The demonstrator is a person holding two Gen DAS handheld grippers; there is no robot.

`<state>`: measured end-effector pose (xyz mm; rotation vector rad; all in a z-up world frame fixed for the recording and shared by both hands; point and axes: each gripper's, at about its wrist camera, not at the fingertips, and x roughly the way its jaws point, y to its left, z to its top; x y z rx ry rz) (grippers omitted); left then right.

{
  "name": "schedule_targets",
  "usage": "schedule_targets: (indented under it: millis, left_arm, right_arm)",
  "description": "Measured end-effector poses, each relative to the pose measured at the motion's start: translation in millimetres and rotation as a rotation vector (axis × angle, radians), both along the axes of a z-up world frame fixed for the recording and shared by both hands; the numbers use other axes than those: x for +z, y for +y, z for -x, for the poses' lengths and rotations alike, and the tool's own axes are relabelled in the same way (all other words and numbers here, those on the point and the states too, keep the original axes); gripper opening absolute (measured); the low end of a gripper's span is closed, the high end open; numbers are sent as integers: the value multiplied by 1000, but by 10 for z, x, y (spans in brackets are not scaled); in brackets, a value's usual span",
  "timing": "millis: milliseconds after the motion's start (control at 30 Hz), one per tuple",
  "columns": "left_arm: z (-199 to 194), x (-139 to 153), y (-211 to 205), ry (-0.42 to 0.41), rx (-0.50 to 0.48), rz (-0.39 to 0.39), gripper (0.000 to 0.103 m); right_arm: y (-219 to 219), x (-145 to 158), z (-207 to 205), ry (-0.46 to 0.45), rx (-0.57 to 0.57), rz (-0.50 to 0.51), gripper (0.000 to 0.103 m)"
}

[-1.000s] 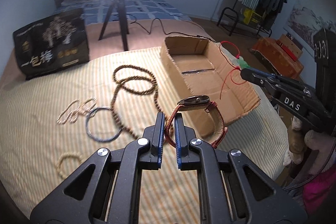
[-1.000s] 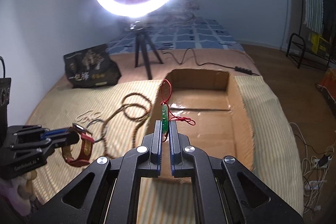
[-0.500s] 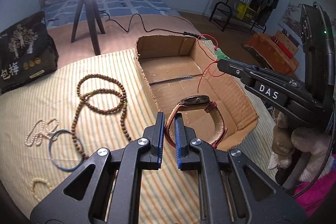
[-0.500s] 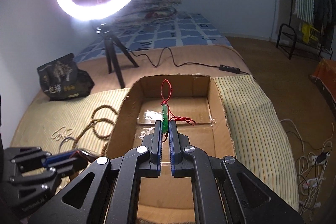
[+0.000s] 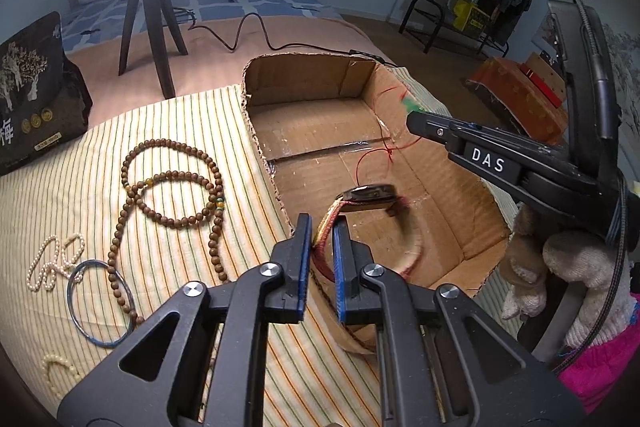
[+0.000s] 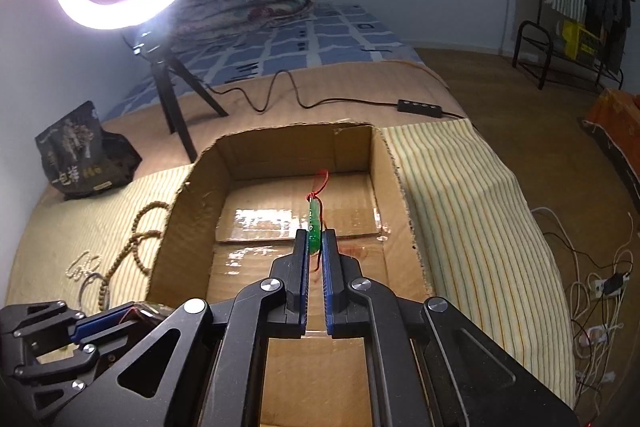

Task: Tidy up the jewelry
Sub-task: 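Carry the watch and jade pendant into the cardboard box and release both, then move both tools back to the cream bead bracelet and wooden mala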

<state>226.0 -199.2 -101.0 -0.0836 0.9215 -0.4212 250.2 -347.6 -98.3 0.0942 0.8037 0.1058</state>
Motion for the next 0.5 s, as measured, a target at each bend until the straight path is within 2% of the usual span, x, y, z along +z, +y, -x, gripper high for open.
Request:
schedule_targets:
  millis: [67,100,133,167,200,233,500]
  left_arm:
    - [-5,-6,-9,1,-3,-2,13]
    - [1,-4,-11,2,-12,2,19]
    - [-4,0,-16,3,-17,3,30]
    - [2,6,-20,4,-18,0,38]
    - [11,14,-19,-1,-13,-4,49]
    - [23,21,-7,-8,-5,-7,50]
    - [80,89,89,-12,11,-20,50]
  right_arm:
    - [-20,-15,-20,8,-10,-12,5]
    - [-19,-18,-25,10,-14,-10,8]
    - [-20,-14,-25,7,-20,-3,13]
    - [-17,-2,-19,2,-27,7,27]
    - [-16,18,-8,-8,-33,12,34]
    - [-22,37,4,-19,-39,12,41]
    - [-39,150,43,-37,-55,7,42]
